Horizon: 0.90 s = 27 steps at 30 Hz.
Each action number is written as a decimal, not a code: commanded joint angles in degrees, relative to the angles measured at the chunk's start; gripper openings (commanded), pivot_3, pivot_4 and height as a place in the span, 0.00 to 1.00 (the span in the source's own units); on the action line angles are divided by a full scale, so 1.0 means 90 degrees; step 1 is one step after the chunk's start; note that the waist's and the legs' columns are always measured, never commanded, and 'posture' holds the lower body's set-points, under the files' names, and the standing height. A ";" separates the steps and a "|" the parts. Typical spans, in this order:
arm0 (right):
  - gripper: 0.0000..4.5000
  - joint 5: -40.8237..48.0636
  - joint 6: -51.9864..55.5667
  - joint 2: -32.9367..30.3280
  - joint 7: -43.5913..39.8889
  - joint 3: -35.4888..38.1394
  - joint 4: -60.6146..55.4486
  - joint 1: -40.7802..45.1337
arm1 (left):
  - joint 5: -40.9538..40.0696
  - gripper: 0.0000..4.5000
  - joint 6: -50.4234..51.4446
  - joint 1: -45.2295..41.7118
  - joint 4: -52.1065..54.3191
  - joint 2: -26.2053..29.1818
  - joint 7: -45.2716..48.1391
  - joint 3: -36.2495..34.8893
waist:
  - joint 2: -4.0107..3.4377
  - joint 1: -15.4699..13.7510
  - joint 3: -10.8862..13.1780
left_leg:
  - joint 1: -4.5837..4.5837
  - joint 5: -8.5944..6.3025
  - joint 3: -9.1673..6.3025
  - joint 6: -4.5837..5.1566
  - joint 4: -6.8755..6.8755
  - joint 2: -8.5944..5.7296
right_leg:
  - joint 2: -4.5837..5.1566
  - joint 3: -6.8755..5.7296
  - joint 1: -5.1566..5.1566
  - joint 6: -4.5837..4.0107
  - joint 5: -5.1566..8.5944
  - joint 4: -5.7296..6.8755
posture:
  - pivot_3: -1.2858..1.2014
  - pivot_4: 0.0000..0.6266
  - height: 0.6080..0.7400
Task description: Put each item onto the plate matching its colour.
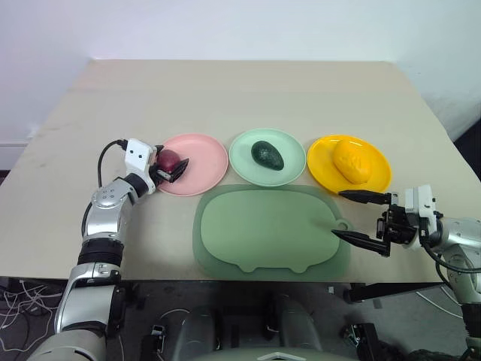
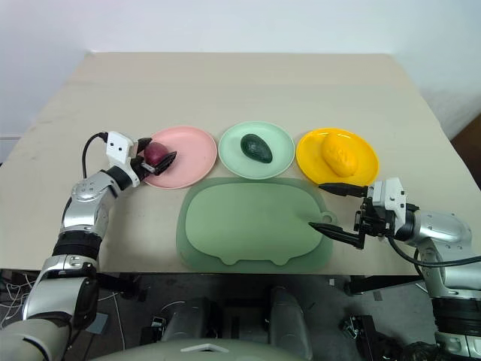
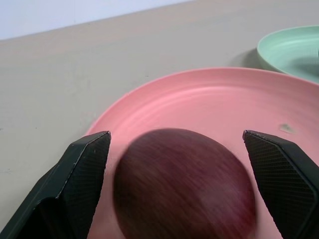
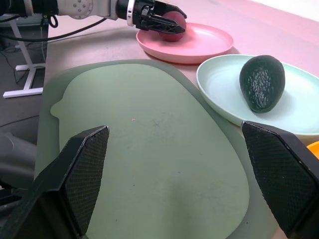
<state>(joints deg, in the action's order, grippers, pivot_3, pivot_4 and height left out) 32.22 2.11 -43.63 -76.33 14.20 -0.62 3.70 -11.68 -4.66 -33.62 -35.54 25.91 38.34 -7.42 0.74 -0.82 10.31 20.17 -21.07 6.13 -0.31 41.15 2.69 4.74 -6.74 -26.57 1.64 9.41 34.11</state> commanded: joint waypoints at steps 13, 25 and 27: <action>1.00 0.0092 -0.0144 0.0148 0.0264 0.0251 -0.0246 -0.0271 | -0.1481 1.00 0.0863 -0.0388 0.1821 0.0648 0.0783 -0.0923 | 0.0004 0.0030 0.0002 | 0.0002 0.0021 -0.0001 -0.0038 -0.0002 0.0002 | -0.0002 0.0000 -0.0002 0.0000 0.0000 0.0001 | 0.52 0.24 0.95; 1.00 0.0043 -0.0411 -0.0159 0.0040 0.0901 0.0517 -0.0484 | -0.2909 1.00 0.1548 0.3197 0.3637 0.2044 0.3272 -0.2508 | -0.0001 -0.0016 0.0000 | -0.0009 0.0007 0.0000 -0.0016 -0.0012 0.0010 | -0.0002 0.0010 -0.0003 0.0000 0.0005 -0.0001 | 0.52 0.24 0.95; 1.00 0.0023 -0.0465 -0.0185 -0.0006 0.0934 0.0634 -0.0454 | -0.2844 1.00 0.1330 0.3396 0.3566 0.2012 0.3349 -0.2571 | -0.0001 -0.0050 0.0000 | -0.0005 0.0002 -0.0003 -0.0007 -0.0007 0.0009 | 0.0003 0.0005 -0.0002 -0.0013 0.0013 0.0000 | 0.52 0.24 0.95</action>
<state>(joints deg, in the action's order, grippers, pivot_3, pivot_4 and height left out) 32.18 -0.80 -44.26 -75.87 20.78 4.95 -0.67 -36.71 9.80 -2.74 -5.57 43.74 67.58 -28.32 0.73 -1.27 10.32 20.13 -21.05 6.07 -0.38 41.10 2.77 4.77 -6.71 -26.59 1.49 9.55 34.11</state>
